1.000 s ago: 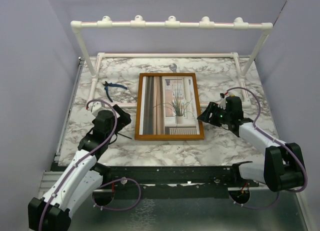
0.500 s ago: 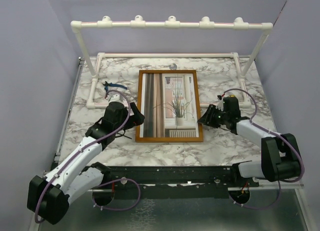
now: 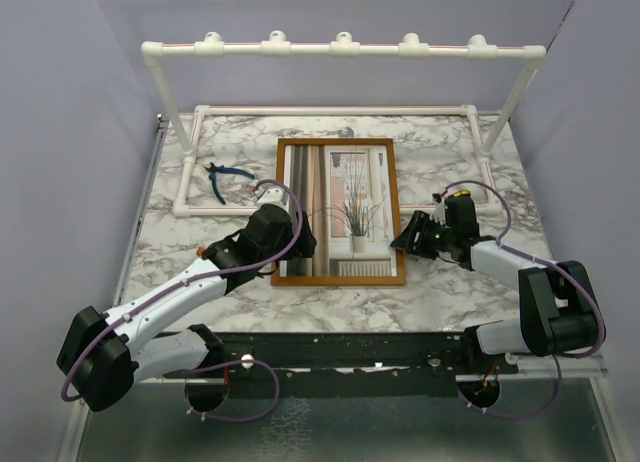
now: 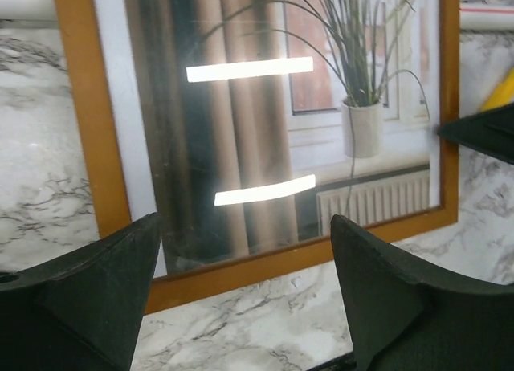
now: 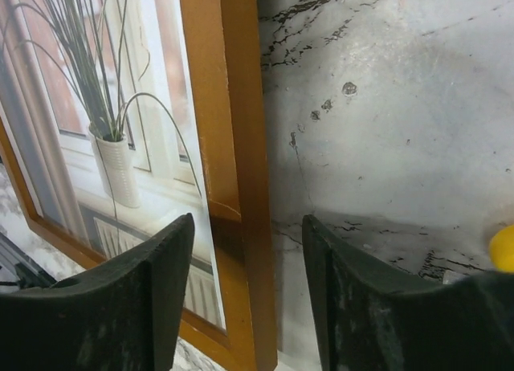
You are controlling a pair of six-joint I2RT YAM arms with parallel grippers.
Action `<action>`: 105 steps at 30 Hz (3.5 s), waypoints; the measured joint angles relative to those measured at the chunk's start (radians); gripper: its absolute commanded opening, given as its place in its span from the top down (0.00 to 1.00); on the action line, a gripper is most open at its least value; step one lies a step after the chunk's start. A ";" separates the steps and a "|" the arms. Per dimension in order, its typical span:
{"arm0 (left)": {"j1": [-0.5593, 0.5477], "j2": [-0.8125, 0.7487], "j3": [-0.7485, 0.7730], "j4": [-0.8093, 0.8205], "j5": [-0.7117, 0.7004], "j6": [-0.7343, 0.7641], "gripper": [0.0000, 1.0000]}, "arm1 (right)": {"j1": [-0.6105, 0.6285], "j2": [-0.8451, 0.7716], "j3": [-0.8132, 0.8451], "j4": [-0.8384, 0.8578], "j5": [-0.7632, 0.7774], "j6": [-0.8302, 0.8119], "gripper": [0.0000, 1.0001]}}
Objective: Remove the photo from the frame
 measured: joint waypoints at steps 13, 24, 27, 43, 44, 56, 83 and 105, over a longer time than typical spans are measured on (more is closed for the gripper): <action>0.082 0.010 0.000 -0.056 -0.175 -0.031 0.24 | -0.003 0.082 0.042 0.111 -0.026 0.037 0.37; 0.232 0.017 -0.054 -0.030 -0.076 -0.041 0.37 | -0.027 0.144 0.048 0.195 -0.147 0.122 0.43; 0.258 0.021 -0.071 -0.019 -0.034 -0.041 0.41 | -0.029 0.145 0.048 0.206 -0.177 0.148 0.50; 0.293 0.098 -0.108 0.039 0.067 -0.046 0.51 | -0.040 0.139 0.074 0.160 -0.239 0.203 0.93; 0.293 0.095 -0.108 0.039 0.068 -0.045 0.51 | -0.041 0.133 0.087 0.142 -0.239 0.200 0.95; 0.293 -0.033 -0.084 0.012 0.101 -0.042 0.21 | -0.042 -0.009 0.352 -0.139 -0.168 0.113 0.99; -0.579 0.253 0.492 -0.018 -0.381 0.323 0.01 | -0.051 -0.093 0.595 -0.398 -0.059 0.099 0.99; -0.687 0.774 0.917 -0.239 -0.953 0.454 0.28 | -0.051 -0.067 0.595 -0.394 -0.123 0.166 1.00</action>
